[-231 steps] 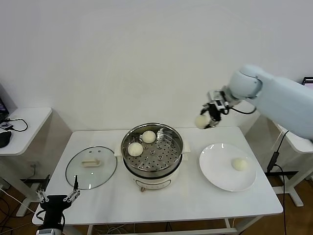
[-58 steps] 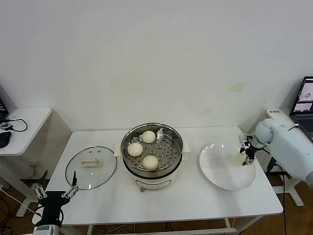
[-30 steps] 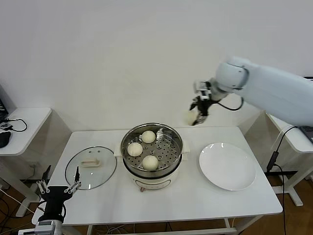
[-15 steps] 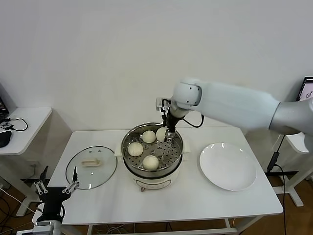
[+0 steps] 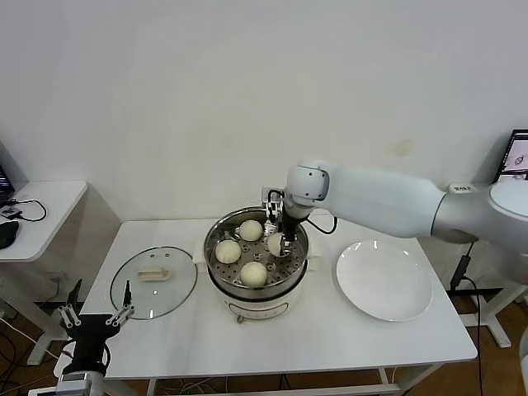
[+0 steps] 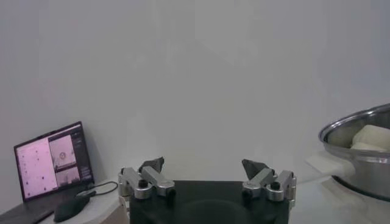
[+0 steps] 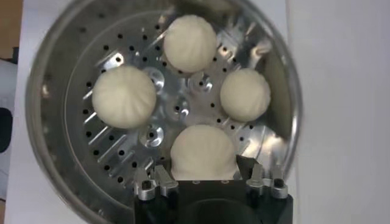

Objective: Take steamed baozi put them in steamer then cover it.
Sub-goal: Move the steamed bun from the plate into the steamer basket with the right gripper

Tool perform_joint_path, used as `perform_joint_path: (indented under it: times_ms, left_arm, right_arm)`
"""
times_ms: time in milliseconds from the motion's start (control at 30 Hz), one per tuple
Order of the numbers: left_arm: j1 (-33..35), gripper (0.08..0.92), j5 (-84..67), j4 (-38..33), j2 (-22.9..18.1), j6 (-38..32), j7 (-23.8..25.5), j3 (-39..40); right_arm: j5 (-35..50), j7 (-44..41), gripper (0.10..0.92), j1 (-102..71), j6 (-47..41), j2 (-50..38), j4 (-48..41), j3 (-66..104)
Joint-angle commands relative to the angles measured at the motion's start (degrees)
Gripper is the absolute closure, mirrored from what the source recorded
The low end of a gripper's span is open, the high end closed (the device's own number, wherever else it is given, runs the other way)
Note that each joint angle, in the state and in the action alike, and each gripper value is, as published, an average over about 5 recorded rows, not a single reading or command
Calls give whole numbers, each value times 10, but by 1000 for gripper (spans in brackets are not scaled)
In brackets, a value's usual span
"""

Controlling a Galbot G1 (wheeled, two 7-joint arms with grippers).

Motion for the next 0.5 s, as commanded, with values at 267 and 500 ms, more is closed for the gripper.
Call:
perform_joint_path:
  times_ms: [267, 500]
  left_arm:
    - [-1, 177, 1, 1, 0, 0, 0, 1]
    - [-2, 177, 2, 0, -1, 1, 0, 4]
  right_arm:
    - [-25, 8, 355, -30, 0, 10, -20, 13]
    - [-19, -2, 242, 5, 6, -6, -1, 22]
